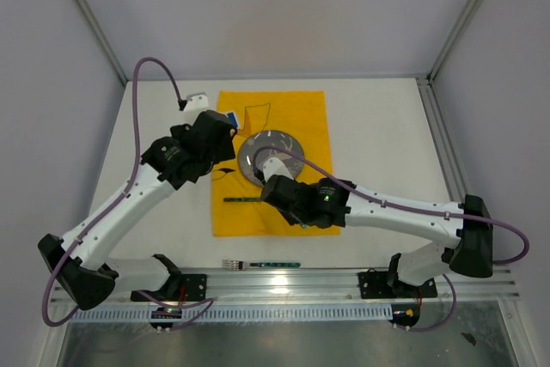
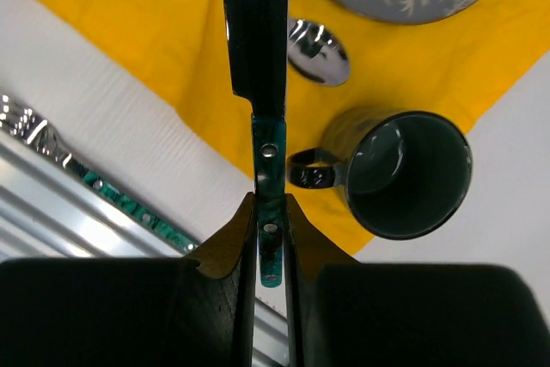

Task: Set the dinner table for one person

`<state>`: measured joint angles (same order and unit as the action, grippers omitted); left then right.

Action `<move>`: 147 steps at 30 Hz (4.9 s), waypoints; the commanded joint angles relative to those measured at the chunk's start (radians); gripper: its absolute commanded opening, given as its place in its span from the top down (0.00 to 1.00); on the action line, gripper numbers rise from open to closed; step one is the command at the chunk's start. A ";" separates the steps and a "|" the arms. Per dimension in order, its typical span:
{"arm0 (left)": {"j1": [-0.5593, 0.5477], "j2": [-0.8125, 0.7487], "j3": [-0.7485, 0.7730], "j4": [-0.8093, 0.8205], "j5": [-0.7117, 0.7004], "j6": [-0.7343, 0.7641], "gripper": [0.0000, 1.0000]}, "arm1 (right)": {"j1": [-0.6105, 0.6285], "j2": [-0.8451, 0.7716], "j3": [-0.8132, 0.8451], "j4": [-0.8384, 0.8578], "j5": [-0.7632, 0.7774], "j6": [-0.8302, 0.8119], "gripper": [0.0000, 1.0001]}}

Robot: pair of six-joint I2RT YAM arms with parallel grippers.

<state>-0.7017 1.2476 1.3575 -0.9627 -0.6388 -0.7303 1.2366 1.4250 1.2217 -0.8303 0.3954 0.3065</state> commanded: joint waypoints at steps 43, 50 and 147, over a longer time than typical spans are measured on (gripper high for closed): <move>-0.016 -0.114 -0.305 0.455 0.447 0.172 0.31 | -0.491 0.037 -0.004 0.430 -0.199 0.827 0.97; -0.019 -0.056 -0.250 0.459 0.574 0.232 0.29 | -0.493 0.067 0.028 0.424 -0.174 0.827 0.97; -0.117 0.194 -0.166 0.424 0.544 0.391 1.00 | -0.548 0.149 0.048 0.390 -0.506 0.852 0.50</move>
<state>-0.8162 1.4425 1.1481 -0.5430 -0.1089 -0.3611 0.6853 1.5791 1.2377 -0.4416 -0.1120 1.1870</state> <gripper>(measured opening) 0.122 0.475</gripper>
